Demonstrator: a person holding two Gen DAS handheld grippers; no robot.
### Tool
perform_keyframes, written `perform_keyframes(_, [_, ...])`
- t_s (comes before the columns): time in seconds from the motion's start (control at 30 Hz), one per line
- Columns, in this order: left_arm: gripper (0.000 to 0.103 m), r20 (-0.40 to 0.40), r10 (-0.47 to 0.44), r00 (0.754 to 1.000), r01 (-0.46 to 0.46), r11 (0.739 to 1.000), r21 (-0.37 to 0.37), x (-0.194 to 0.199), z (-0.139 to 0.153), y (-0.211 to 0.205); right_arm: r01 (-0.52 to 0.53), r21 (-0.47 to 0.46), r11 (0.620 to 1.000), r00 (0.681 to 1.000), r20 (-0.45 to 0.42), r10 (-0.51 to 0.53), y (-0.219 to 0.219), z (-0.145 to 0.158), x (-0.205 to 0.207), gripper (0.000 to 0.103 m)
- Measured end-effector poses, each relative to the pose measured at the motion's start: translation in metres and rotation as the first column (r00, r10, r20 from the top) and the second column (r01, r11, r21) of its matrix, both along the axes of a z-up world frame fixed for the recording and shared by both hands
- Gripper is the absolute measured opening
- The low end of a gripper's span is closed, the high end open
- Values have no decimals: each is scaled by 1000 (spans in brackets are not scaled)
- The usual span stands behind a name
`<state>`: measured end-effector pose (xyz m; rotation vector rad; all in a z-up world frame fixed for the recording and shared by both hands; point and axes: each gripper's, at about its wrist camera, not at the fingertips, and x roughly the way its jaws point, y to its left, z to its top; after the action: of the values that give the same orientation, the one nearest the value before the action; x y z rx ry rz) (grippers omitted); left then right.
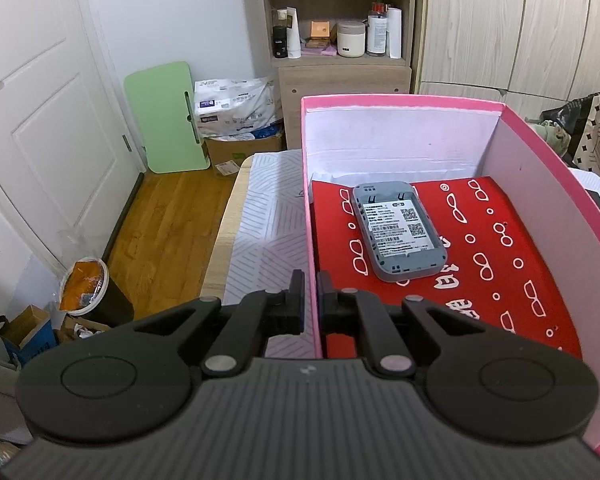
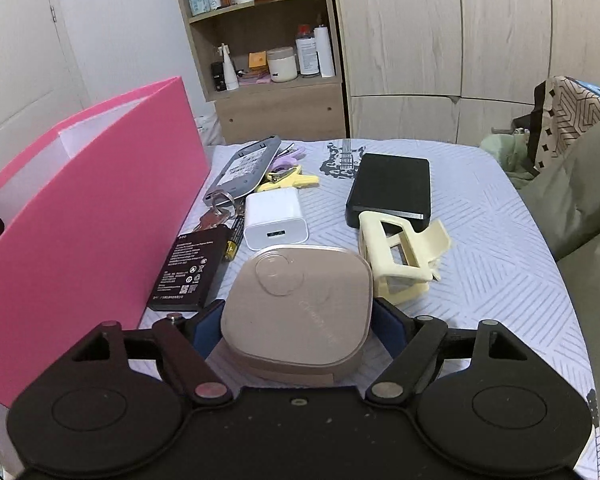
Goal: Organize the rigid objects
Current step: 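Move the right gripper to the beige rounded device and grasp it, then lower the beige device into the pink box beside the router, open right gripper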
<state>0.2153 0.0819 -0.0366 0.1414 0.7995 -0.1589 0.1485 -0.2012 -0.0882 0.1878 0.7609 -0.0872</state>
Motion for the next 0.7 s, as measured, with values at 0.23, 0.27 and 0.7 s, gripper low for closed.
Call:
perform_keyframes(0.23, [6,-1,-3,1000,3,1000,-14,0,1,2,11,94,996,998,64,-17,-12,27,-19,81])
perform_keyframes(0.27, [6,0,-2,1000,2,1000,-17,0,1,2,7,107,994,997,77,-15,-13,33,-22,81])
perform_keyframes(0.7, [6,5,-3,1000,3,1000,-9,0,2,0,-487,316,814,874,162,459,50,152,51,81])
